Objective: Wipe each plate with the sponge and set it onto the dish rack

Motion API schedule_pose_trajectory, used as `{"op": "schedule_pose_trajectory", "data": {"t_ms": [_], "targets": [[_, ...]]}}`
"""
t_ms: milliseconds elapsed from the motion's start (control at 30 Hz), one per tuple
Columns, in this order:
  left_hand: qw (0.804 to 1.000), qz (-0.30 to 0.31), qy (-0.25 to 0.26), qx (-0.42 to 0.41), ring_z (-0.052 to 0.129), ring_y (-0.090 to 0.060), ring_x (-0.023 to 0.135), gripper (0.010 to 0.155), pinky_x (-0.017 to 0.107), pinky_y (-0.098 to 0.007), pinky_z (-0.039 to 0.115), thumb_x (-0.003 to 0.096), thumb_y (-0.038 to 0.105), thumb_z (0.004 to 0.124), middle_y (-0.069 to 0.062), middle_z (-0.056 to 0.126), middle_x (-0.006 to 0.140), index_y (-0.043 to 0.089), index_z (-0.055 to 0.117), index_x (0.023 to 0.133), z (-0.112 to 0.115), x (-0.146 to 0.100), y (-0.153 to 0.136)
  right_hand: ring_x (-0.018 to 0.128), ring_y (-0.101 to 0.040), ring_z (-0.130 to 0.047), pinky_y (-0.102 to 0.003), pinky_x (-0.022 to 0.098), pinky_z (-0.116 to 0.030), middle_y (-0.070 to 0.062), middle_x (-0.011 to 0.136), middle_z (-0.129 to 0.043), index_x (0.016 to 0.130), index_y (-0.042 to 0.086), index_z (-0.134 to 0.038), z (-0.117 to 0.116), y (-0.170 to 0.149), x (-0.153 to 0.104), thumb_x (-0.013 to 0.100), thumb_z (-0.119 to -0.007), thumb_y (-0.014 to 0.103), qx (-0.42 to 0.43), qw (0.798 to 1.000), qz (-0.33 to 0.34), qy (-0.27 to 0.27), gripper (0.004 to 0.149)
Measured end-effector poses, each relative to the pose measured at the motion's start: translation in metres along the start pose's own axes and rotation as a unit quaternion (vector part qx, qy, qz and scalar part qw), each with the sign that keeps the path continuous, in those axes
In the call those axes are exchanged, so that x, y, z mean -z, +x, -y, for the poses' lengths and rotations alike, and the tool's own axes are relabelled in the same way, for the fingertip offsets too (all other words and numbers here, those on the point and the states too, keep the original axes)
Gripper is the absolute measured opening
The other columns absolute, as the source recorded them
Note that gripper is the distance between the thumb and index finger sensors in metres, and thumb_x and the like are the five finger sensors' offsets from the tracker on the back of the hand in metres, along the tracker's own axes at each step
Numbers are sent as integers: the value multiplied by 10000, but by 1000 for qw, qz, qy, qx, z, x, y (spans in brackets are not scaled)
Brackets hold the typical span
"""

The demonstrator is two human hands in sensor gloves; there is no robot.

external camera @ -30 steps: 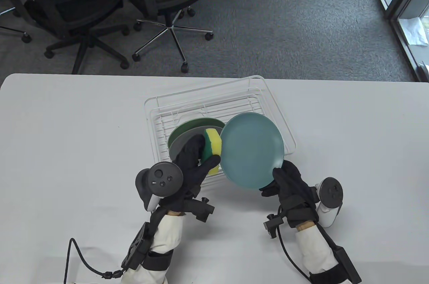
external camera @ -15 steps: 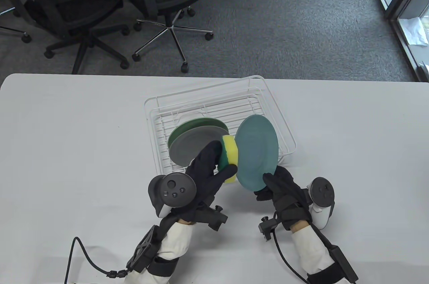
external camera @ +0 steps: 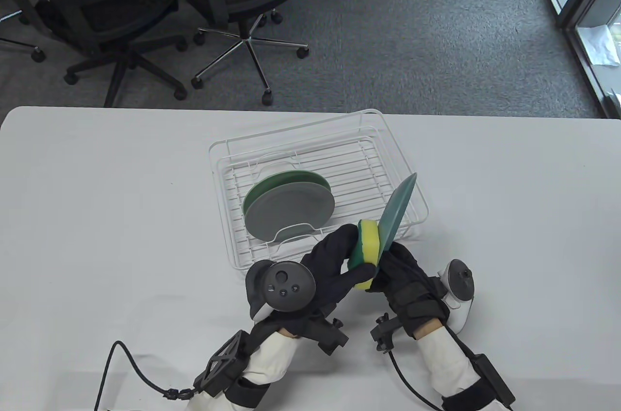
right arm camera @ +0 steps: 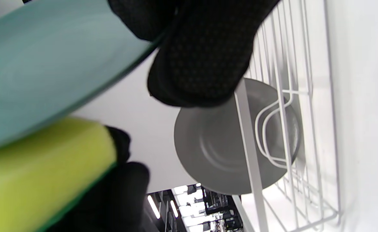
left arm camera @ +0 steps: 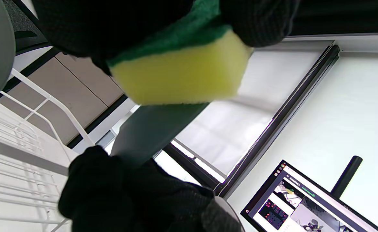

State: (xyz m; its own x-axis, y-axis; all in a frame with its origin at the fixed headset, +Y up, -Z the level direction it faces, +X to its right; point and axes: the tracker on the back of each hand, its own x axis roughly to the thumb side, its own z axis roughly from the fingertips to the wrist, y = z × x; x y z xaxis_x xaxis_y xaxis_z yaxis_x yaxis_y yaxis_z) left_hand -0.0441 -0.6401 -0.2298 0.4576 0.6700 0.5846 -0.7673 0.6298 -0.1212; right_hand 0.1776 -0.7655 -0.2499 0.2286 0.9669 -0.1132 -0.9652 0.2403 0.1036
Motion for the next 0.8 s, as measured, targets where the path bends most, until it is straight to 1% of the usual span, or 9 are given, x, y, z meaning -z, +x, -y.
{"op": "schedule_pose_trajectory", "data": {"t_ms": [200, 433, 567, 633, 800], "targets": [[1000, 0, -28, 9, 928, -430, 780, 739, 560, -527, 824, 514, 467, 743, -258, 818, 970, 0, 595, 1067, 10, 1, 0, 476, -144, -988, -157, 343, -933, -192, 742, -827, 1048, -131, -401, -4, 0, 0, 624, -627, 202, 24, 999, -5, 27, 585], [998, 5, -43, 49, 938, -418, 766, 732, 553, -518, 830, 505, 472, 748, -243, 835, 956, 16, 612, 1061, 17, 2, 1, 469, -171, -969, -191, 336, -908, -192, 750, -827, 1067, -91, -432, -5, 2, 0, 620, -619, 196, 37, 998, -5, 55, 564], [998, -9, -30, 62, 948, -404, 744, 746, 540, -508, 837, 486, 486, 740, -239, 849, 936, 12, 628, 1052, 19, 2, -5, 447, -173, -965, -196, 316, -902, -188, 734, -843, 1061, -67, -488, -9, 3, 2, 611, -628, 194, 28, 996, 1, 79, 539], [998, -18, -31, 59, 950, -401, 734, 748, 534, -505, 838, 484, 488, 737, -239, 853, 927, 10, 631, 1049, 18, 3, -8, 429, -161, -965, -186, 301, -901, -188, 720, -850, 1055, -71, -504, -10, 3, 3, 607, -624, 190, 15, 996, 3, 89, 533], [995, -41, 4, 89, 948, -403, 733, 741, 532, -508, 837, 488, 479, 736, -244, 850, 925, 8, 626, 1048, 14, 3, -19, 386, -155, -968, -176, 262, -902, -191, 683, -869, 1038, -77, -541, -15, 2, 5, 597, -636, 179, -14, 994, 2, 111, 518]]}}
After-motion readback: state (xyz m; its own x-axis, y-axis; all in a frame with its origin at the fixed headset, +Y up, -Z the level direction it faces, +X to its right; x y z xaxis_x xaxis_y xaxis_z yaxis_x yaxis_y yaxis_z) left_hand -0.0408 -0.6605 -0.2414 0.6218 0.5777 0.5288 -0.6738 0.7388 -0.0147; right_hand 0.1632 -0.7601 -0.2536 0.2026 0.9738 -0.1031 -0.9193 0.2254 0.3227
